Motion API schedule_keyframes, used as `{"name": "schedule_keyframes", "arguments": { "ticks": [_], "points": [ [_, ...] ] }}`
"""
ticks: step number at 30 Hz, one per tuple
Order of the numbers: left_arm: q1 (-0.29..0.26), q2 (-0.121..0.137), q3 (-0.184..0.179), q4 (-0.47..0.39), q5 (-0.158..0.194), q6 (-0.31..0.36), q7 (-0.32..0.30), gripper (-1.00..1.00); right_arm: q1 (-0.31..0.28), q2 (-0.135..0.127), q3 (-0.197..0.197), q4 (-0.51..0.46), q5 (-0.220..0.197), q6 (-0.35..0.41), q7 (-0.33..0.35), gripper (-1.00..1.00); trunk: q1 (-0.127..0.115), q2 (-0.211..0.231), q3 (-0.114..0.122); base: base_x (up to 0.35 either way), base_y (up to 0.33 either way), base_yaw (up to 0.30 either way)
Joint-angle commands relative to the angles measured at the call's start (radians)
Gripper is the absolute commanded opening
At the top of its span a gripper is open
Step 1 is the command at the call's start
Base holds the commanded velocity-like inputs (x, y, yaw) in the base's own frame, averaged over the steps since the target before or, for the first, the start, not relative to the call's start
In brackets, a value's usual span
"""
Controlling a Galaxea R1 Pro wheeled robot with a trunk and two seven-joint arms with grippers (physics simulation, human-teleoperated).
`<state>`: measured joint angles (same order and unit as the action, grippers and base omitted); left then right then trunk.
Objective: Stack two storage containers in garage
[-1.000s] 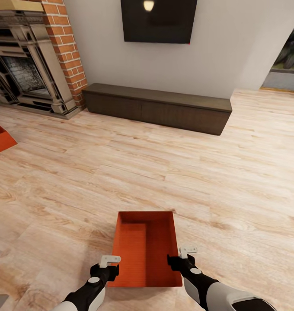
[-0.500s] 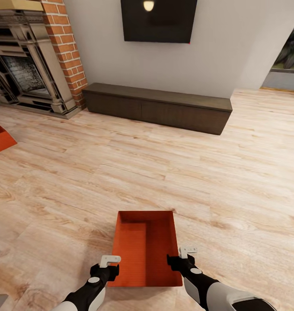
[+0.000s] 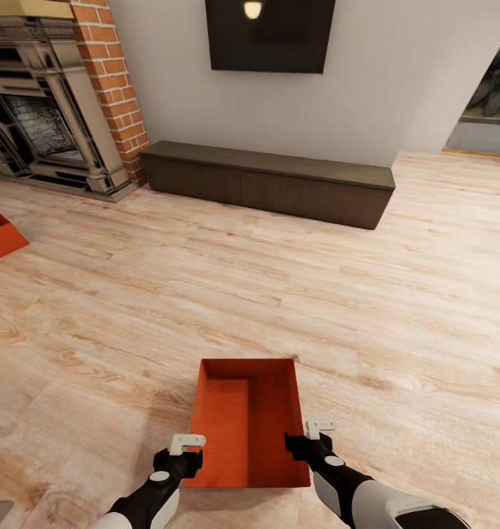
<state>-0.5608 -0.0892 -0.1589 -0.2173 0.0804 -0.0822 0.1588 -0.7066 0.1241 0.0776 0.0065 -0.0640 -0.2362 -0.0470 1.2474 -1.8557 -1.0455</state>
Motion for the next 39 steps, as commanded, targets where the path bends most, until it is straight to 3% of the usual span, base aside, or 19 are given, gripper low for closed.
{"name": "schedule_keyframes", "arguments": {
  "ticks": [1, 39],
  "points": [
    [-0.001, 0.0, -0.008, 0.001, 0.009, -0.004, 0.005, 1.0, -0.001, 0.0, 0.008, 0.001, -0.007, -0.003, -0.004, 1.0, 0.0, 0.0, -0.001, 0.0, 0.0, 0.0],
    [-0.001, 0.0, -0.008, 0.001, 0.009, -0.004, 0.005, 1.0, -0.001, -0.015, 0.007, 0.001, -0.005, -0.005, -0.008, 1.0, 0.0, 0.0, -0.001, 0.0, 0.0, 0.0]
  ]
}}
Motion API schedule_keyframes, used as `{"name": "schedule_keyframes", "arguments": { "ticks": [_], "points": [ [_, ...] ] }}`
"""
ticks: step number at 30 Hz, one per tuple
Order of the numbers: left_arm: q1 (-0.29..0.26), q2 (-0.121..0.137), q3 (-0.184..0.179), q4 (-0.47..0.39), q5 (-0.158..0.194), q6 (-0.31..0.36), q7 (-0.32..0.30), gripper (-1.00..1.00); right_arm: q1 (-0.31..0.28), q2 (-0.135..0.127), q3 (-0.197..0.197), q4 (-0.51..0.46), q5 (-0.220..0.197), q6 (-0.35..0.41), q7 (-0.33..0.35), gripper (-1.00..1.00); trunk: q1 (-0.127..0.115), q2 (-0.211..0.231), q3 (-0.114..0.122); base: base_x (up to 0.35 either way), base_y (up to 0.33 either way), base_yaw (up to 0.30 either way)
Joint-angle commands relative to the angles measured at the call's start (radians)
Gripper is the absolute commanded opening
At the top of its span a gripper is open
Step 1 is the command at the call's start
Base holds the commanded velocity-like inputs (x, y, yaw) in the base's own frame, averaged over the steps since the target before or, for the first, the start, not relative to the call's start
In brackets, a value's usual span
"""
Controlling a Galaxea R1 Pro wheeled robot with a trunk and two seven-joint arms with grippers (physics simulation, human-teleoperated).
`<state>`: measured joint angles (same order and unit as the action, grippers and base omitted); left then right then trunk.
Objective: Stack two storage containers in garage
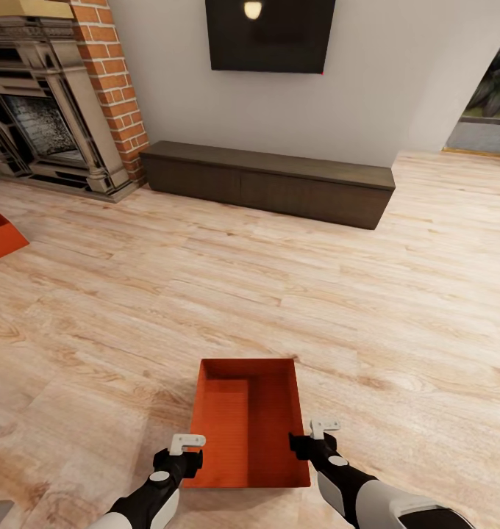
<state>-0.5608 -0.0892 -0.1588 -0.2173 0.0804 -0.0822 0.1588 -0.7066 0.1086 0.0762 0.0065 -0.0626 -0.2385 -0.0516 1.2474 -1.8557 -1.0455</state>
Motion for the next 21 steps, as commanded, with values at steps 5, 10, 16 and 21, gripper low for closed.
{"name": "schedule_keyframes", "arguments": {
  "ticks": [5, 10, 16, 21],
  "points": [
    [-0.001, 0.0, -0.009, 0.001, 0.009, -0.004, 0.005, 1.0, -0.001, 0.0, 0.009, 0.001, -0.006, -0.005, -0.004, 1.0, 0.011, -0.021, -0.01, 0.0, 0.0, 0.0],
    [-0.001, 0.0, -0.008, 0.001, 0.009, -0.004, 0.005, 1.0, -0.001, 0.0, 0.009, 0.001, -0.007, -0.006, -0.004, 1.0, 0.031, -0.056, -0.026, 0.0, 0.0, 0.0],
    [-0.001, 0.0, -0.008, 0.001, 0.009, -0.004, 0.005, 1.0, -0.001, 0.0, 0.01, 0.001, -0.008, -0.007, -0.003, 1.0, 0.054, -0.098, -0.044, 0.0, 0.0, 0.0],
    [-0.001, 0.0, -0.009, 0.001, 0.009, -0.004, 0.005, 1.0, -0.001, 0.0, 0.009, 0.001, -0.008, -0.007, -0.003, 1.0, 0.073, -0.133, -0.06, 0.0, 0.0, 0.0]
  ]
}}
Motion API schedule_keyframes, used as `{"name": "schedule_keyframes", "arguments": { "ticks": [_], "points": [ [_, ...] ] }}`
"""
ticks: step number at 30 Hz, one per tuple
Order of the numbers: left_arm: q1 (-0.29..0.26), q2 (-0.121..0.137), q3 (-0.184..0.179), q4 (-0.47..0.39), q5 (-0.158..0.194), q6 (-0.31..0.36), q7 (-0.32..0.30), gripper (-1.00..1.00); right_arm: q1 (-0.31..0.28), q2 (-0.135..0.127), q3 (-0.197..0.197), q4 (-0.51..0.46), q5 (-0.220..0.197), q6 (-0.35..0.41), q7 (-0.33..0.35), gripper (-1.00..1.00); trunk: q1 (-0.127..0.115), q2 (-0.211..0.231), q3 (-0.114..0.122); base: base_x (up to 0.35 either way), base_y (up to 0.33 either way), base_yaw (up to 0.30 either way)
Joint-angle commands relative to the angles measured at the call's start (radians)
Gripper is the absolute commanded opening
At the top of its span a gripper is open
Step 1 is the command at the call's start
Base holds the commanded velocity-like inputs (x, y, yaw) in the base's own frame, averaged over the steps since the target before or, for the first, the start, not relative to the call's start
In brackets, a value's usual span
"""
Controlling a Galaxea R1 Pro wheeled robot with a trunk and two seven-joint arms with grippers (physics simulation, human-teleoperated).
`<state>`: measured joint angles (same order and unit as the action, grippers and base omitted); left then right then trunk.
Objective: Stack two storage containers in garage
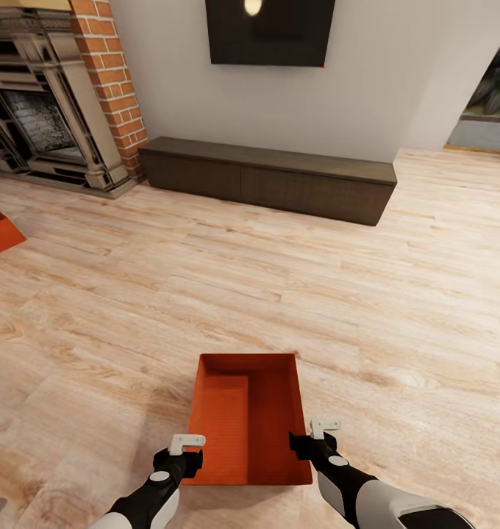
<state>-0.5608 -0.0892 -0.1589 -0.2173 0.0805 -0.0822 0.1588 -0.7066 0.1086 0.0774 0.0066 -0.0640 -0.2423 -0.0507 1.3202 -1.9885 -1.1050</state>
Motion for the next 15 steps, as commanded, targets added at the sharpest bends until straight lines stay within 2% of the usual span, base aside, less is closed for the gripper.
{"name": "schedule_keyframes", "arguments": {
  "ticks": [1, 4, 15],
  "points": [
    [-0.001, 0.0, -0.009, 0.001, 0.009, -0.004, 0.005, 1.0, -0.001, 0.0, 0.008, 0.001, -0.007, -0.003, -0.003, 1.0, 0.004, -0.008, -0.004, 0.0, 0.0, 0.0],
    [-0.001, 0.0, -0.009, 0.001, 0.009, -0.004, 0.005, 1.0, -0.001, 0.0, 0.008, 0.001, -0.007, -0.003, -0.003, 1.0, 0.015, -0.029, -0.013, 0.0, 0.0, 0.0],
    [-0.001, 0.0, -0.009, 0.001, 0.009, -0.004, 0.005, 1.0, -0.001, 0.0, 0.007, 0.001, -0.007, -0.003, -0.004, 1.0, 0.015, -0.029, -0.013, 0.0, 0.0, 0.0]
  ]
}}
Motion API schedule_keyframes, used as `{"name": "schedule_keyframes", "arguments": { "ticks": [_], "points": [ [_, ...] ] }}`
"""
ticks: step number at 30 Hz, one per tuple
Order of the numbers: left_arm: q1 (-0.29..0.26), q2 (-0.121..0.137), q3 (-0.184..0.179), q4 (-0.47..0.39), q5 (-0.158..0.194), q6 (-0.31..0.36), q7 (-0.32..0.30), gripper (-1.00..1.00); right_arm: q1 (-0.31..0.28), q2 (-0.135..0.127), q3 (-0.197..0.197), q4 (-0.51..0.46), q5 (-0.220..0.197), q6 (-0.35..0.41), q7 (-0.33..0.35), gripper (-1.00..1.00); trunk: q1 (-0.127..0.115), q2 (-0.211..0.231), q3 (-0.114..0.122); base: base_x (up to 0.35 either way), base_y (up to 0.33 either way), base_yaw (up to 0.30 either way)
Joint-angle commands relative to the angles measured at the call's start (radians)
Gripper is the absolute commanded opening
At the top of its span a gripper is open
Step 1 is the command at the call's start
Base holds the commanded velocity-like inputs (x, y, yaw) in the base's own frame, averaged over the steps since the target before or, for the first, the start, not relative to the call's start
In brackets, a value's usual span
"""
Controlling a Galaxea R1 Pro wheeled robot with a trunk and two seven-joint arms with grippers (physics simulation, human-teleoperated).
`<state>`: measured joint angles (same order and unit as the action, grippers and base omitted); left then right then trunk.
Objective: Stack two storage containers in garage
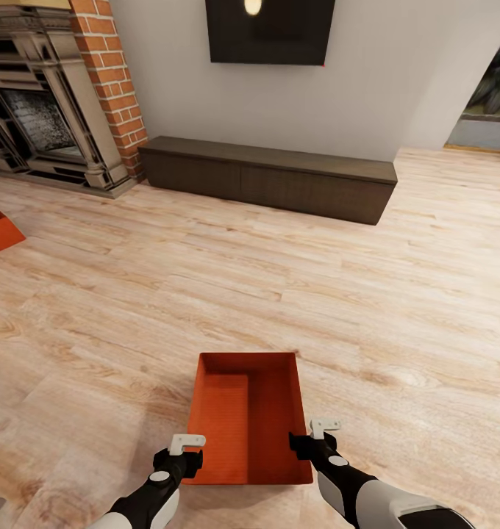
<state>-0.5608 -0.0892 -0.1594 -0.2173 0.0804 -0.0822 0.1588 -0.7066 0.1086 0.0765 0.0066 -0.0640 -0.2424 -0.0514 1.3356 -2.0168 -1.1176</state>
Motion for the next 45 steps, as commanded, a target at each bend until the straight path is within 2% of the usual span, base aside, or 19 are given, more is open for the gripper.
{"name": "schedule_keyframes", "arguments": {
  "ticks": [1, 10, 21, 45],
  "points": [
    [-0.001, 0.0, -0.009, 0.001, 0.009, -0.004, 0.005, 1.0, -0.001, 0.0, 0.008, 0.001, -0.007, -0.003, -0.004, 1.0, 0.0, 0.0, -0.001, 0.0, 0.0, 0.0],
    [-0.001, 0.0, -0.009, 0.001, 0.008, -0.004, 0.005, 1.0, -0.001, -0.002, 0.008, 0.001, -0.007, -0.005, -0.008, 1.0, 0.0, 0.0, -0.001, 0.0, 0.0, 0.0],
    [-0.001, 0.0, -0.008, 0.001, 0.008, -0.053, 0.005, 1.0, -0.001, -0.003, 0.008, 0.001, -0.007, -0.005, -0.008, 1.0, 0.0, 0.0, -0.001, 0.0, 0.0, 0.0],
    [-0.001, 0.0, -0.005, 0.003, 0.012, -0.047, 0.005, 1.0, -0.001, -0.003, 0.008, 0.001, -0.007, -0.004, -0.008, 1.0, 0.0, 0.0, -0.001, 0.0, 0.0, 0.0]
  ]
}}
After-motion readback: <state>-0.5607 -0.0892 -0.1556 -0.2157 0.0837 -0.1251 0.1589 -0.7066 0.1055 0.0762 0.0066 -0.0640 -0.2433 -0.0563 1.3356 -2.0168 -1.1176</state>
